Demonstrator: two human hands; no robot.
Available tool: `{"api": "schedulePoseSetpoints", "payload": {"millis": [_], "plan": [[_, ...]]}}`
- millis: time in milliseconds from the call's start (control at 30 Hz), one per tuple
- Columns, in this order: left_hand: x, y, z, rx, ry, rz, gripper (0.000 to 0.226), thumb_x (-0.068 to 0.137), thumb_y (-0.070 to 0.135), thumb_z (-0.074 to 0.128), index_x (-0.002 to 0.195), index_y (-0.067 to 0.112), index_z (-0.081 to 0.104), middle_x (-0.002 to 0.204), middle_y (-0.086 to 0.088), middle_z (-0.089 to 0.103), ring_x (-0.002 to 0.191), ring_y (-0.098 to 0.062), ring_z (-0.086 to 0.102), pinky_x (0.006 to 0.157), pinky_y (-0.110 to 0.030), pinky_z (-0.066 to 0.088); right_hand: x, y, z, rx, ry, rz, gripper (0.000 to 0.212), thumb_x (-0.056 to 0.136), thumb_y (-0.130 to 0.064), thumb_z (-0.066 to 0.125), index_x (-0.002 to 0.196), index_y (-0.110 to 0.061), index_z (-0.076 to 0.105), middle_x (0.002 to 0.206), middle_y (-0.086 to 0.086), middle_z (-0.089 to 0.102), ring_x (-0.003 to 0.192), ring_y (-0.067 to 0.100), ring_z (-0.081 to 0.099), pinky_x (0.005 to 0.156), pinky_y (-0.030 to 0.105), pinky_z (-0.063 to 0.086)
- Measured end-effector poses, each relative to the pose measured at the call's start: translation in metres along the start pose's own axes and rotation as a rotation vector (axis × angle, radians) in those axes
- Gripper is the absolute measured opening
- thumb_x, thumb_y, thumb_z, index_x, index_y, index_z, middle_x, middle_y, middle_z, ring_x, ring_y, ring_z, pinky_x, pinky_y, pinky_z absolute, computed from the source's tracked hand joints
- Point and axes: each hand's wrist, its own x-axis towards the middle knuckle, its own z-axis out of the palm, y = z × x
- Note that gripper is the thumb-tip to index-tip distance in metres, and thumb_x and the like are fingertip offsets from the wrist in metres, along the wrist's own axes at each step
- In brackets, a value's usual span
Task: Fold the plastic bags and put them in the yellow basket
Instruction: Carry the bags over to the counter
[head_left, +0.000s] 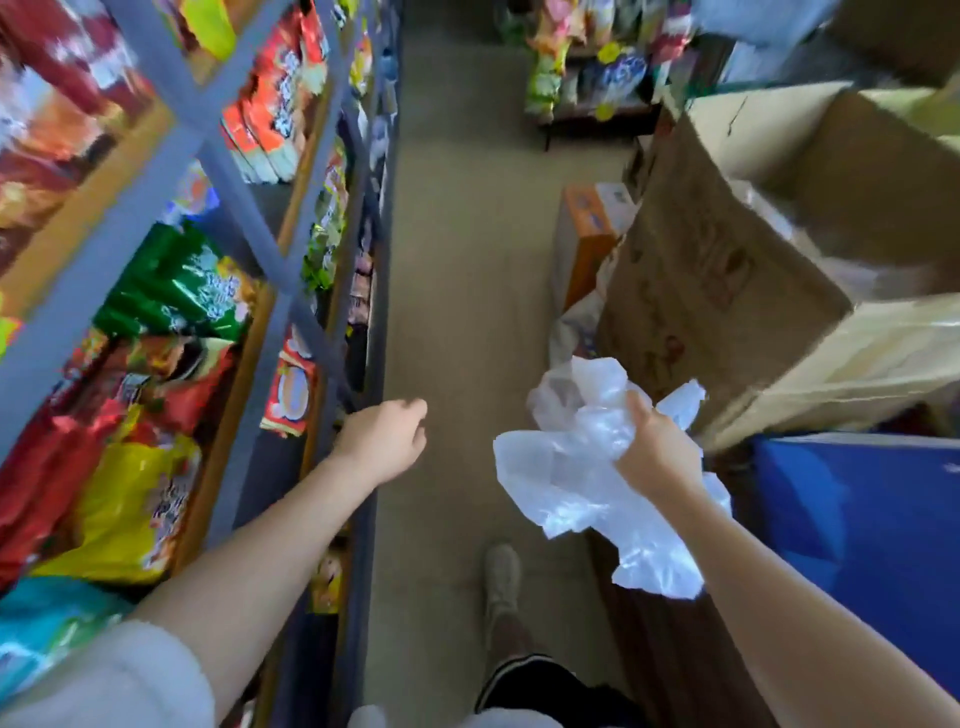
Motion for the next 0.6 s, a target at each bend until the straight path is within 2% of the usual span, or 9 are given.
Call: {"api": "schedulePoseSetpoints", "payload": {"millis": [100,200,300,400,500,600], "plan": [[0.085,-0.018,-0.028,-0.007,-0.033,-0.026,0.015,0.092,0.028,0.044,0.099,0.017,0.052,0.096,-0.004,0.062,0.082,-0.027,0.06,0.061,-0.034,0.045,0.093,-0.017,-0.021,0.042,-0.054,0.025,0.055,0.088,-0.015,0.045,0.138,-0.025,0.023,0.112,0.008,0.057,0.089,0.033,0.057,0.083,0.047,0.046],[0.163,-0.042,-0.059,-0.081,-0.031,-0.087,0.016,0.092,0.029,0.046,0.102,0.02,0.054,0.097,-0.002,0.063,0.083,-0.025,0.06,0.062,-0.032,0.045,0.182,-0.037,-0.05,0.027,-0.09,0.034,0.057,0.088,-0.015,0.048,0.14,-0.023,0.025,0.122,0.01,0.053,0.101,0.035,0.057,0.089,0.049,0.047],[0.235,-0.07,-0.077,-0.102,-0.012,-0.116,0.016,0.092,0.028,0.048,0.104,0.02,0.055,0.096,-0.001,0.064,0.079,-0.022,0.059,0.058,-0.029,0.04,0.266,-0.055,-0.07,0.11,-0.123,0.111,0.059,0.083,-0.012,0.058,0.137,-0.018,0.035,0.119,0.013,0.055,0.104,0.035,0.055,0.085,0.043,0.046],[0.32,-0.099,-0.079,-0.107,0.0,-0.099,0.014,0.091,0.026,0.047,0.1,0.02,0.056,0.097,0.0,0.062,0.079,-0.021,0.058,0.061,-0.031,0.046,0.355,-0.071,-0.066,0.207,-0.089,0.142,0.059,0.084,-0.013,0.059,0.137,-0.019,0.035,0.12,0.012,0.055,0.106,0.034,0.055,0.083,0.04,0.045],[0.417,-0.125,-0.081,-0.111,-0.007,-0.04,0.013,0.091,0.026,0.044,0.093,0.02,0.056,0.099,0.0,0.055,0.084,-0.024,0.058,0.068,-0.035,0.048,0.445,-0.089,-0.054,0.223,-0.031,0.149,0.042,0.092,-0.021,0.052,0.131,-0.013,0.04,0.119,0.012,0.056,0.109,0.034,0.054,0.092,0.044,0.043],[0.511,-0.144,-0.103,-0.082,-0.038,0.017,0.014,0.091,0.027,0.044,0.093,0.021,0.057,0.1,0.001,0.057,0.085,-0.023,0.057,0.067,-0.031,0.046,0.52,-0.107,-0.059,0.228,0.003,0.168,0.035,0.087,-0.019,0.056,0.12,-0.013,0.045,0.109,0.012,0.06,0.098,0.032,0.058,0.082,0.042,0.048]]}}
